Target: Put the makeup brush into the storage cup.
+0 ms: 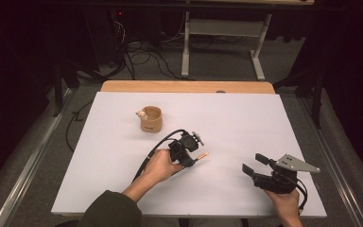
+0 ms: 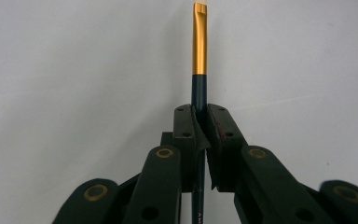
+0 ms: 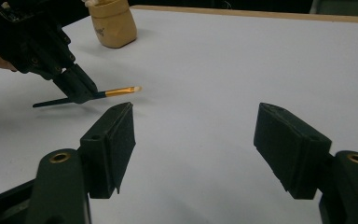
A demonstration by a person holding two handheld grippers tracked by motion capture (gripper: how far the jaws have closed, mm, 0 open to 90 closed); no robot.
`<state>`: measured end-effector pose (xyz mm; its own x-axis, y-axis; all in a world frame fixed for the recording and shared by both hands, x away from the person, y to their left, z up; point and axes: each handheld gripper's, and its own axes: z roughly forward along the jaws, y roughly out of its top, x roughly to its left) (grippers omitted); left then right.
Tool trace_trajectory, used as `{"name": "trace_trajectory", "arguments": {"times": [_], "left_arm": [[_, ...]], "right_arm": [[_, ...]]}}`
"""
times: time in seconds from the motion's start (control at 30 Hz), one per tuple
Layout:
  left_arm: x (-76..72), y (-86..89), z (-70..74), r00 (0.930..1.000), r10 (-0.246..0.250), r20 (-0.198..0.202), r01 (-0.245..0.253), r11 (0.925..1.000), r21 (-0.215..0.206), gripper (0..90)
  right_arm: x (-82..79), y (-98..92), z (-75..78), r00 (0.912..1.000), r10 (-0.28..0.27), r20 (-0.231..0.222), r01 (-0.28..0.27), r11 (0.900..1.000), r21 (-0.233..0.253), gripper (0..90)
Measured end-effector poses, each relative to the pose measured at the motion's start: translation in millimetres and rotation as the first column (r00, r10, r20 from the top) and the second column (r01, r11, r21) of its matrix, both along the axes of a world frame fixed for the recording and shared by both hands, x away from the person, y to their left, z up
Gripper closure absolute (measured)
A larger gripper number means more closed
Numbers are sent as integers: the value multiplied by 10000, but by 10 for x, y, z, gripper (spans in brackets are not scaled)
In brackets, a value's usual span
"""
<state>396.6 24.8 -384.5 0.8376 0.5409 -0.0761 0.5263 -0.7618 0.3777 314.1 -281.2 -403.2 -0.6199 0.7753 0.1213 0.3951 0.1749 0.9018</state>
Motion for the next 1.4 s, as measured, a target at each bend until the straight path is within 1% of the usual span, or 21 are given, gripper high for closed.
{"name": "trace_trajectory", "arguments": {"times": [0.17, 0.23, 0.5, 0.57, 0.8, 0.97, 1.4], "left_arm": [[-20, 24, 51, 9999, -3, 162, 8, 9996, -281, 827], [-28, 34, 67, 9999, 21, 152, -15, 9992, -405, 827], [-51, 87, 137, 9994, 18, 350, 8, 9972, -754, 827], [-55, 99, 151, 9994, 50, 346, -20, 9963, -864, 827], [-61, 139, 183, 9989, 102, 452, -55, 9947, -1028, 827], [-66, 164, 206, 9986, 168, 497, -107, 9925, -1219, 827], [-78, 227, 265, 9977, 250, 637, -151, 9884, -1511, 827]], "right_arm": [[1, 1, -1, 10000, 9, 0, -9, 10000, -9, 310], [-1, 2, 0, 10000, 5, -31, -5, 10000, 22, 310], [-2, 5, -1, 10000, 16, -15, -16, 10000, -4, 310], [-1, 4, -1, 10000, -2, -23, 2, 10000, 19, 311], [0, 4, -2, 10000, 10, -17, -10, 10000, 24, 311], [1, 7, -3, 10000, 24, -7, -24, 10000, 5, 311], [7, 9, -9, 10000, 38, -22, -38, 10000, -9, 311]]}}
